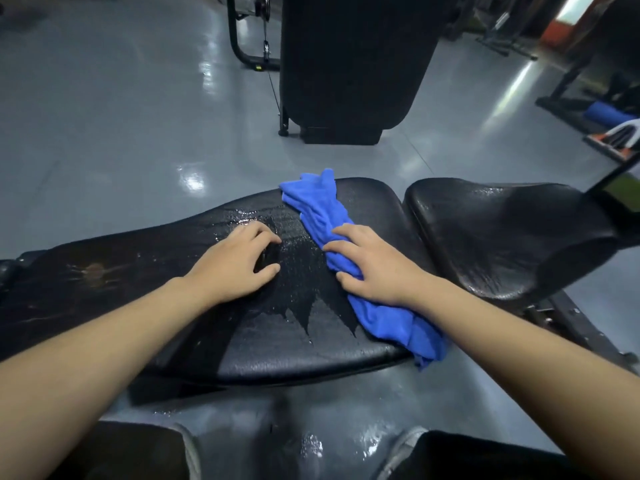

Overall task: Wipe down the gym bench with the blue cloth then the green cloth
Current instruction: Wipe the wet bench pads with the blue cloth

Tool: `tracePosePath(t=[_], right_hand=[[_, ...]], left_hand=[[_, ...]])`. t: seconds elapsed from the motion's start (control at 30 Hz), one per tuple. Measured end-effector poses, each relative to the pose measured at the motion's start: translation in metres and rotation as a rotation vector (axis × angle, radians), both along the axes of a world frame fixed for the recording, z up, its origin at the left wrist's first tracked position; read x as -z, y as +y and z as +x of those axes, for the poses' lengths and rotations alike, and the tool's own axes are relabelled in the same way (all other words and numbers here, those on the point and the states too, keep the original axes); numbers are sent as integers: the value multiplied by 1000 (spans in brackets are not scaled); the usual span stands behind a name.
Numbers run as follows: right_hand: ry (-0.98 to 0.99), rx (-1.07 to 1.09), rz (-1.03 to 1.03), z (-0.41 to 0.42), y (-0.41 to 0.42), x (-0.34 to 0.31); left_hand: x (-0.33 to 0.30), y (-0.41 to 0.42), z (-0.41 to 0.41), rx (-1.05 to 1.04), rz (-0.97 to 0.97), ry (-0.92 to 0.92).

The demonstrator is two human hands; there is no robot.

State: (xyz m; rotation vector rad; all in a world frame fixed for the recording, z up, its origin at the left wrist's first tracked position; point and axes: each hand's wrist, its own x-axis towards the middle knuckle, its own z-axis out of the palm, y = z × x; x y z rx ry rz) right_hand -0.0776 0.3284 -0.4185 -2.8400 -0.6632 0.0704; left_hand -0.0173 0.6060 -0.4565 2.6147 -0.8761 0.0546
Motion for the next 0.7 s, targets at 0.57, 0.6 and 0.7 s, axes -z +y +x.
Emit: tracePosePath(t=[0.57, 0.6, 0.7], right_hand=[[39, -199, -191, -90, -40, -29], [28, -240, -251, -87, -42, -31], [-6, -335, -416, -80, -35, -33]], left_hand=[[-4, 10, -34, 2, 29, 24], [-3, 11, -34, 9, 27, 23], [-1, 15, -34, 26, 24, 30]])
